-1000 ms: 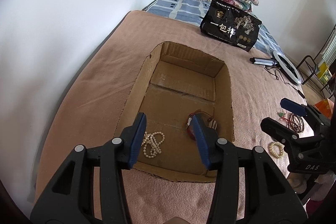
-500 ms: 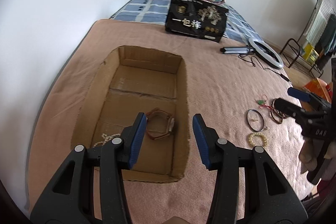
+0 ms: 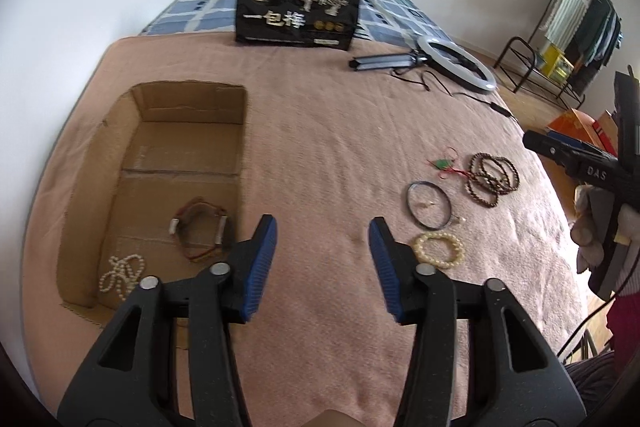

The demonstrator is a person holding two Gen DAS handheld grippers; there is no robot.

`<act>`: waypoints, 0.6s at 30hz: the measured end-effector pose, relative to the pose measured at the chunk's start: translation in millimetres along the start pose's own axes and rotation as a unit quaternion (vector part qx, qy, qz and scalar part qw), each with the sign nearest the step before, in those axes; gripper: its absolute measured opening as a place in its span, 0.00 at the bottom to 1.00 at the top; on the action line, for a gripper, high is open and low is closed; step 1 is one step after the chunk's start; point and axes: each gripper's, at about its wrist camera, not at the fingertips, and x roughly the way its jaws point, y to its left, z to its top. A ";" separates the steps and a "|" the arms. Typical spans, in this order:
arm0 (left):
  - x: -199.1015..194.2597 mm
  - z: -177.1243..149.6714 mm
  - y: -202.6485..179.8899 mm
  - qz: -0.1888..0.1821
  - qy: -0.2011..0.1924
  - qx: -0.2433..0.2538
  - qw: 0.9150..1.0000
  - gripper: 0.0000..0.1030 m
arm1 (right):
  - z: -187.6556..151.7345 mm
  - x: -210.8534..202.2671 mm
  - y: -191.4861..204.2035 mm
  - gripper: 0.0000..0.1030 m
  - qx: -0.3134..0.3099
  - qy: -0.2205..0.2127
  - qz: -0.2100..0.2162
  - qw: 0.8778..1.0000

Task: Organize jewelry
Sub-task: 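Move both tools back toward the remaining jewelry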

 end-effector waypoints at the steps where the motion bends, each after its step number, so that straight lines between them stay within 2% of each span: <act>1: 1.8 0.1 -5.9 -0.006 0.001 0.002 1.000 0.68 | -1.2 -0.1 -7.1 0.98 0.006 0.002 -0.004 1.000; 3: 4.9 0.0 -16.1 -0.017 -0.001 0.005 1.000 0.72 | -3.5 1.7 -19.2 0.98 0.016 0.009 -0.011 1.000; 7: 18.8 -0.7 -40.5 -0.040 0.015 0.023 0.999 0.72 | -10.6 11.1 -39.8 0.98 0.027 0.035 -0.026 0.999; 12: 40.8 -1.3 -59.9 -0.046 0.034 0.036 0.998 0.72 | -21.1 26.6 -58.7 0.98 0.038 0.069 -0.035 0.996; 18: 68.0 4.1 -73.6 -0.066 0.057 0.024 0.996 0.72 | -28.5 43.3 -72.9 0.98 0.051 0.096 -0.034 0.994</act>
